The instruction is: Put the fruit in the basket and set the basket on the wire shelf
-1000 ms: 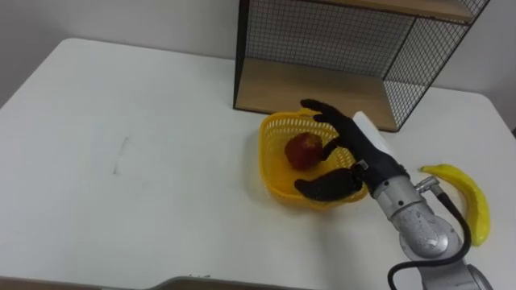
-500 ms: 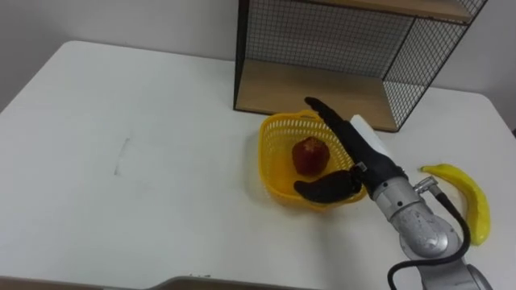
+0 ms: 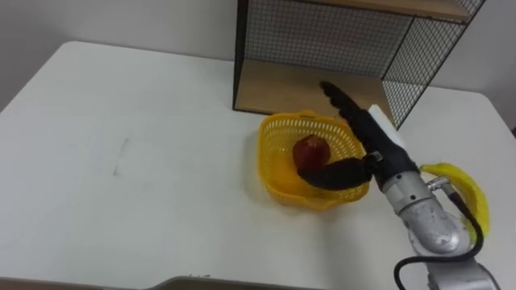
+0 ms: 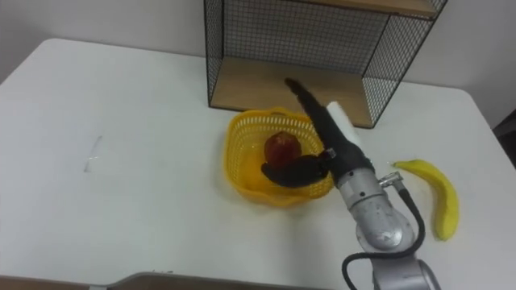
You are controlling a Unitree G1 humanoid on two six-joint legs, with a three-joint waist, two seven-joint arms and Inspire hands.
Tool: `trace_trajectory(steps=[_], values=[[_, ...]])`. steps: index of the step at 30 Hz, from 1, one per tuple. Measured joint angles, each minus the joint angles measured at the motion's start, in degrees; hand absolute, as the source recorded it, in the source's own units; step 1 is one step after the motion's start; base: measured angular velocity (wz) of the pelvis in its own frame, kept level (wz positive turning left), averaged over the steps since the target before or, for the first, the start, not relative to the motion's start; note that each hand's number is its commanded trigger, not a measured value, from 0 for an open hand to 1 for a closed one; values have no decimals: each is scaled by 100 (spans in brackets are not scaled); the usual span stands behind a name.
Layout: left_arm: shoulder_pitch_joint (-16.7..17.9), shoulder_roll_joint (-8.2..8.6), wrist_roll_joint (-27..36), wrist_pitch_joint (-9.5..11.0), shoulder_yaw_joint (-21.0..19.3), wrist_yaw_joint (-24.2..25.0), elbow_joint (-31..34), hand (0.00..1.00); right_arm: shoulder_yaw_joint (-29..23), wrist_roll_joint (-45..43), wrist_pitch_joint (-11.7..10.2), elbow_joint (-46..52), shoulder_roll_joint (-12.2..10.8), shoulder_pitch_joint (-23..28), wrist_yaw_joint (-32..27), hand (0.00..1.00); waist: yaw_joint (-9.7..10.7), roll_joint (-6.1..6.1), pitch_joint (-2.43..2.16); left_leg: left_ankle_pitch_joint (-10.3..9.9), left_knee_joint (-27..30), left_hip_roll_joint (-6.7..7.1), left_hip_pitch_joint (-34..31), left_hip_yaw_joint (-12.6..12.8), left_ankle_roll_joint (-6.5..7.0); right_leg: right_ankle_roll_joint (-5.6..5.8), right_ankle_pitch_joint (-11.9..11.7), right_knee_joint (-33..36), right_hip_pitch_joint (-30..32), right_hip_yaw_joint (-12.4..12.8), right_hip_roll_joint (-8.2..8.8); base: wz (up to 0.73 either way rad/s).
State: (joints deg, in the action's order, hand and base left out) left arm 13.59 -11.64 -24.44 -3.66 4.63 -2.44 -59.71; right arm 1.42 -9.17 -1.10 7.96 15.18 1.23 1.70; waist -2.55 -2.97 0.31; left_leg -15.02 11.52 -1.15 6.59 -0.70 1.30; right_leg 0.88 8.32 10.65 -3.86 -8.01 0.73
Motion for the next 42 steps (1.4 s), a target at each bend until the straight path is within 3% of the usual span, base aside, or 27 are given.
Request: trace_trajectory(steps=[2,5,11,15,24,30,34,39,42], values=[[63,0,-38,30,-26,30,9,0,-263,-36,-215,73,4,-148,-269,0,82,1,1,0,-1,0,7,1,0,0,0,-5,-5,15,-2,0],[114,12,-148,39,-212,81,135,0,-567,-43,-325,233,10,-148,-632,0,118,2,0,0,-2,0,6,12,1,0,0,-7,-2,21,-2,0],[228,48,-166,58,-787,64,218,0,-1260,38,-344,225,98,-149,-1241,0,240,-7,-12,0,-8,1,12,15,0,0,0,-5,-3,22,-2,0],[261,51,-166,56,-792,13,215,0,-1467,240,-509,-242,215,-148,-1627,0,321,-29,-20,1,1,2,25,19,0,0,0,-3,-19,18,0,0],[246,81,-225,-8,-791,12,222,0,-1527,267,-420,-946,220,-125,-1985,0,411,-45,-13,2,-10,-1,12,30,-3,0,1,0,6,30,-1,0],[211,60,-212,-12,-785,17,228,0,-1461,455,-381,-1687,361,-138,-2001,0,323,-156,-27,2,10,0,21,31,-2,0,0,-3,6,30,-1,0],[249,51,-212,-39,-781,41,247,0,-1381,475,-242,-2175,421,-140,-1882,0,298,-162,-18,3,0,-1,25,31,-2,0,0,-5,2,31,-1,0],[334,43,-216,-231,-799,237,539,0,-1382,453,29,-2592,451,-177,-1530,0,228,-154,-14,3,-18,-1,24,35,-2,0,0,-5,7,47,-7,0],[349,41,-224,-243,-907,322,656,0,-1383,443,146,-3023,468,-418,-1271,0,232,-155,-17,3,-6,-2,21,34,-2,-1,-1,-3,5,33,-4,0]])
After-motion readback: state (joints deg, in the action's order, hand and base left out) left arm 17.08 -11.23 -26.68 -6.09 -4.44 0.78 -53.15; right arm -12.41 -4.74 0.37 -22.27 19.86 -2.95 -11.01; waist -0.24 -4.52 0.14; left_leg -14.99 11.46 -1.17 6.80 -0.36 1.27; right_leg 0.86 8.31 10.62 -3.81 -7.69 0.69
